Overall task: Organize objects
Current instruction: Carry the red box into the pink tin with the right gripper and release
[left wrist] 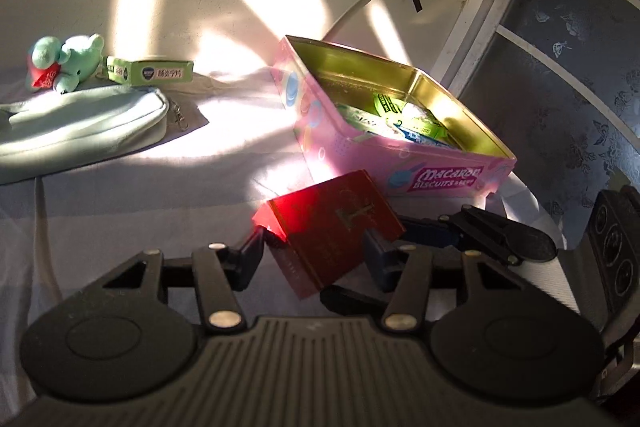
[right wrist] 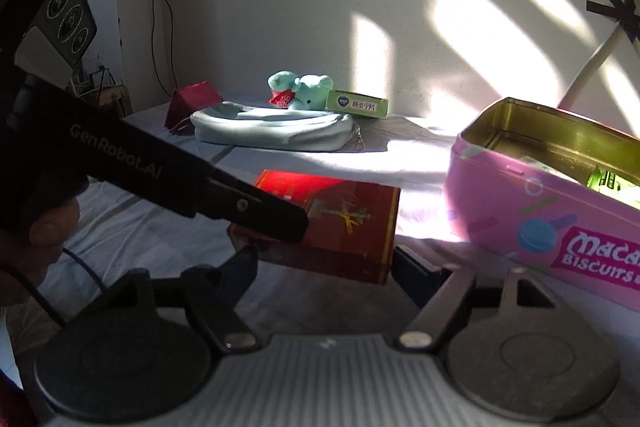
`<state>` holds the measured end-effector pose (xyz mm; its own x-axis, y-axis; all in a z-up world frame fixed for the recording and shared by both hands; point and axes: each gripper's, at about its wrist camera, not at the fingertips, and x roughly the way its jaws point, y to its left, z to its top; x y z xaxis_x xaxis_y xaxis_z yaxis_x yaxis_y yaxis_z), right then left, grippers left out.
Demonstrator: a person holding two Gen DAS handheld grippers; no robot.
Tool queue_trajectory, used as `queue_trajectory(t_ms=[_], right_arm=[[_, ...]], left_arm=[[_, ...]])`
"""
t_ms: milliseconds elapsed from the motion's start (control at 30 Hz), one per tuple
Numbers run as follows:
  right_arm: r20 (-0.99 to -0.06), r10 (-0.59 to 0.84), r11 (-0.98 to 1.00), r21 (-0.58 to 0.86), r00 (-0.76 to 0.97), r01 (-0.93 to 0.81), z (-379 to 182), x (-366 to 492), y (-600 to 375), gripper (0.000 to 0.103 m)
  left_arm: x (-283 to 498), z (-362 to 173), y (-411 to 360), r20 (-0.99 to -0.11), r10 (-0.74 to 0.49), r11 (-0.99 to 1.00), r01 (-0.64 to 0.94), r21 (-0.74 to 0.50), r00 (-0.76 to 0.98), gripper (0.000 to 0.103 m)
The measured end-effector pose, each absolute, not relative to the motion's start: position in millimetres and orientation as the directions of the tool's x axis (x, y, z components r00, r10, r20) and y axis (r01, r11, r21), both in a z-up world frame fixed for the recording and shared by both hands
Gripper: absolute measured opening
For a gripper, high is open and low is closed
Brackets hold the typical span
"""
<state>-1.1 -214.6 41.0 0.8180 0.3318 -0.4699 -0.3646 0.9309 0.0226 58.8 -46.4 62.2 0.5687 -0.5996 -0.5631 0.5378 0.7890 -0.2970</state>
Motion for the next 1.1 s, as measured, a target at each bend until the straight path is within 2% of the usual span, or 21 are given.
queue_trajectory(t_ms=[133,267,467,633,700,733,867,1100], right_arm=[[-0.374,0.261,0.960,0.003,0.890,-0.280,65,3,-243,0.077],[-0.361,0.185,0.978,-0.021,0.914,-0.206,79,25,-274,0.077],[-0.482,0.116,0.991,-0.007,0.868,-0.136,76,90,-323,0.078],[-0.530,0.056,0.995,-0.035,0.846,-0.088,64,120,-342,0.081],[-0.515,0.010,0.997,-0.064,0.857,-0.051,62,124,-346,0.090],[-0.504,-0.010,0.997,-0.069,0.864,-0.029,61,124,-349,0.091],[-0.453,0.009,1.000,0.016,0.891,-0.002,62,106,-362,0.091],[-0.372,0.027,0.990,0.140,0.928,0.027,64,68,-369,0.090]], left_arm=[[72,92,-82,-0.500,-0.625,0.761,0.610,-0.219,0.600,0.056],[99,99,-129,-0.486,-0.637,0.738,0.655,-0.161,0.598,0.056],[152,86,-189,-0.530,-0.629,0.729,0.667,-0.150,0.568,0.057],[183,72,-221,-0.561,-0.604,0.746,0.650,-0.148,0.566,0.057],[191,68,-230,-0.568,-0.558,0.781,0.614,-0.113,0.605,0.058],[194,65,-232,-0.571,-0.531,0.801,0.591,-0.097,0.626,0.058],[191,62,-220,-0.569,-0.542,0.812,0.561,-0.164,0.619,0.058],[146,73,-196,-0.513,-0.546,0.813,0.567,-0.134,0.662,0.060]])
